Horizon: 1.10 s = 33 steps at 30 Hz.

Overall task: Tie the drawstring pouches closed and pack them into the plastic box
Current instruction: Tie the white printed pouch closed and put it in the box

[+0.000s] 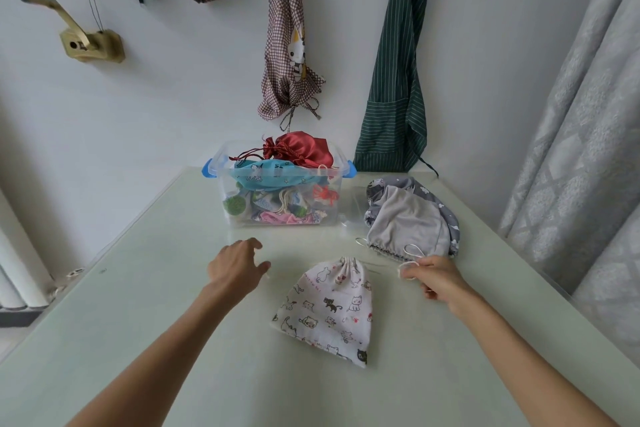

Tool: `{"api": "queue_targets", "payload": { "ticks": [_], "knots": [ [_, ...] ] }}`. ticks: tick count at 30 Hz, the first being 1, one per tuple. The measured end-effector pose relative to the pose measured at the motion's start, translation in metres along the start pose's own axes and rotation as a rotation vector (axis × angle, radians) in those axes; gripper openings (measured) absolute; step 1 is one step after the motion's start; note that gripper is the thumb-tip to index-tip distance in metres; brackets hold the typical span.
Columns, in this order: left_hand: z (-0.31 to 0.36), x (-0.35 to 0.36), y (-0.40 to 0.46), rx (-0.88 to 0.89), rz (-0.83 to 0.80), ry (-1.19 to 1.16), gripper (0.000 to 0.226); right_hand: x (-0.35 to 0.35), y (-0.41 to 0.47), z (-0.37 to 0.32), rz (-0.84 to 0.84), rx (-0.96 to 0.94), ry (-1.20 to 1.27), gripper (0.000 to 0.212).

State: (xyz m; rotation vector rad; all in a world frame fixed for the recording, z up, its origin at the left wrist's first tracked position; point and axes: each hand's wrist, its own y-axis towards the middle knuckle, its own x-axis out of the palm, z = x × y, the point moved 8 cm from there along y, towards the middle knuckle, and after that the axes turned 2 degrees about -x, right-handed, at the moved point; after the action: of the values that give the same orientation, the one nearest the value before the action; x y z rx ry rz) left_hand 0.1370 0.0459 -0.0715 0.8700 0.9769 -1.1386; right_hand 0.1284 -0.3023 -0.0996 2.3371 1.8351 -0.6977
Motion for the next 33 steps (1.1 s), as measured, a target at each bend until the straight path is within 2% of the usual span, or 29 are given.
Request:
{"api": "queue_targets", "payload": {
  "ticks": [3, 5, 8, 11, 14, 16, 18, 20, 24, 27, 33],
  "knots": [
    [0.021, -0.005, 0.004, 0.097, -0.054, -0.043, 0.024, -0.014, -0.004, -0.03, 0.11, -0.186, -0.285, 0.016],
    [0.044, 0.004, 0.006, 0.18, -0.188, -0.157, 0.019, -0.015, -0.01, -0.057, 0.172, -0.392, -0.385, 0.018],
    [0.073, 0.028, 0.004, 0.195, -0.369, -0.257, 0.023, 0.03, -0.016, -0.076, -0.147, -0.58, -0.537, 0.025],
    [0.082, 0.044, 0.01, 0.097, -0.341, -0.157, 0.038, 0.063, -0.013, -0.068, -0.348, -0.564, -0.79, 0.035],
    [0.09, 0.051, 0.01, 0.028, -0.368, -0.136, 0.053, 0.069, -0.018, -0.069, -0.389, -0.552, -0.762, 0.021],
    [0.098, 0.053, 0.008, 0.009, -0.412, -0.179, 0.06, 0.069, -0.019, -0.067, -0.392, -0.539, -0.736, 0.019],
    [0.103, 0.05, 0.005, -0.034, -0.443, -0.314, 0.051, 0.064, -0.019, -0.067, -0.372, -0.531, -0.655, 0.017],
    [0.106, 0.041, 0.001, -0.09, -0.468, -0.564, 0.039, 0.057, -0.021, -0.074, -0.347, -0.525, -0.551, 0.016],
    [0.109, 0.0, 0.001, -0.063, -0.325, -0.998, 0.02, 0.047, -0.032, -0.101, -0.384, -0.526, -0.364, 0.018],
    [0.111, -0.042, 0.001, 0.012, -0.183, -1.145, 0.013, 0.044, -0.045, -0.134, -0.387, -0.565, -0.295, 0.022],
    [0.1, -0.102, 0.003, 0.176, 0.081, -1.228, 0.022, 0.033, -0.063, -0.197, -0.017, -0.917, -0.237, 0.024]
  ]
}}
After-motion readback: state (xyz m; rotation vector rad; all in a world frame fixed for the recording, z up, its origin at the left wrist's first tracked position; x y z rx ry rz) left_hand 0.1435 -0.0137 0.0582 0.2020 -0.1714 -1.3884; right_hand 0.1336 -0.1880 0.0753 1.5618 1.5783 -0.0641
